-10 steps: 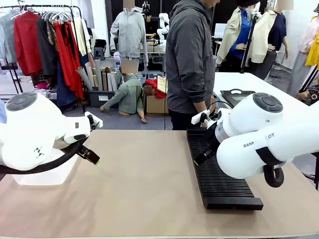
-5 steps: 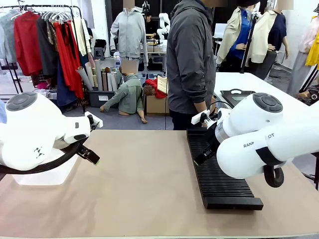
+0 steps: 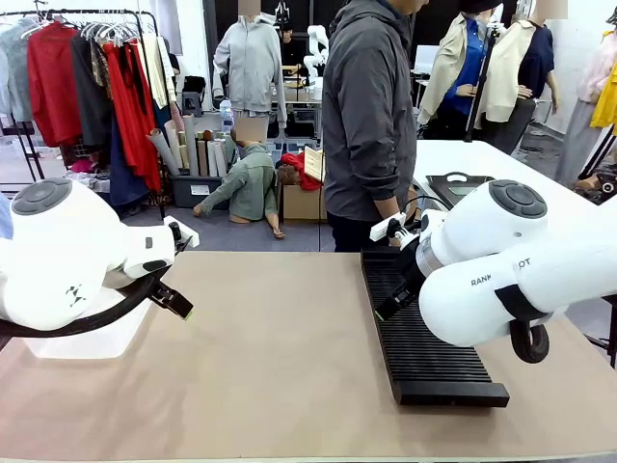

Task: Sort PCBs into racks and boxes based on the side picked up.
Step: Pick up the Blank PCB handed by the Human.

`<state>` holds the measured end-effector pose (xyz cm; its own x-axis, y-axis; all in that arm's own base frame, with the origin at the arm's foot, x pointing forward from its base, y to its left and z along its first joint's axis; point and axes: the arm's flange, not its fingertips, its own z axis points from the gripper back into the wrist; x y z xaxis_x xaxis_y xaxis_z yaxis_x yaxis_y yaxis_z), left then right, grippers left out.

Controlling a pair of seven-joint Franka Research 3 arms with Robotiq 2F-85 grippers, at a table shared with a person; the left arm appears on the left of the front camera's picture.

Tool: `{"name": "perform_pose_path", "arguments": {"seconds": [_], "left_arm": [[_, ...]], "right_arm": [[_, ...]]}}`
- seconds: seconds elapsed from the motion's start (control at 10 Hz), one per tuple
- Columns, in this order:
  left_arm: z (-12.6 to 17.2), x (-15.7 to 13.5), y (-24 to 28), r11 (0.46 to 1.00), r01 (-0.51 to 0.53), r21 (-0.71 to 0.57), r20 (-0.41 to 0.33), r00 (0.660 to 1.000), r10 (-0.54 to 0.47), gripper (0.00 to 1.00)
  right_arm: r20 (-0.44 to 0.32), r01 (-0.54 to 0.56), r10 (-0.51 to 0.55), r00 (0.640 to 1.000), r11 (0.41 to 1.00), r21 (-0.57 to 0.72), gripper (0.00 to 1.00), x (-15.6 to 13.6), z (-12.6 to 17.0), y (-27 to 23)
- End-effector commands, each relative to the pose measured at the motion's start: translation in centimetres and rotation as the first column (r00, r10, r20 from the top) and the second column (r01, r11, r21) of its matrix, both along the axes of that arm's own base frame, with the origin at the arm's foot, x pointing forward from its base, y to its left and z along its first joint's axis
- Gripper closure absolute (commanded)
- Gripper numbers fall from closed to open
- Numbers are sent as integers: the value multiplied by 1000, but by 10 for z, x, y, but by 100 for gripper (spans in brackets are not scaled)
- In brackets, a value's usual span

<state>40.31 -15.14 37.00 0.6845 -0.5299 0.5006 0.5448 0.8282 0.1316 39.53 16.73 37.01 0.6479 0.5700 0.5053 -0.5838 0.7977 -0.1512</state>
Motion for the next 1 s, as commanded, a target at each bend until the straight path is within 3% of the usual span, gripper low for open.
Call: {"name": "perform_pose_path", "arguments": {"seconds": [0.0, 0.2, 0.5, 0.6, 0.8, 0.9], "left_arm": [[0, 0, 0, 1000, 0, 0, 0, 1000, 0, 0], [5, 0, -2, 1000, -9, -4, -11, 1000, 9, 0], [54, 20, 5, 998, -47, -34, -33, 998, 46, 0], [68, 28, 7, 997, -62, -48, -63, 996, 59, 0], [95, 53, 12, 991, -67, -113, -157, 986, 49, 0], [110, 63, 17, 976, -40, -215, -224, 975, -10, 0]], "right_arm": [[1, 0, 0, 1000, 1000, 0, 0, 0, 0, 0], [0, 0, 0, 1000, 1000, 0, 0, 0, 0, 0], [-6, 91, -91, 996, 994, 62, 0, 8, 53, -19], [-48, 128, -125, 991, 990, 64, 0, 12, 70, -23], [-221, 236, -201, 954, 960, 149, 0, 30, 106, -39], [-260, 232, -172, 950, 948, 220, 0, 36, 119, -49]]}}
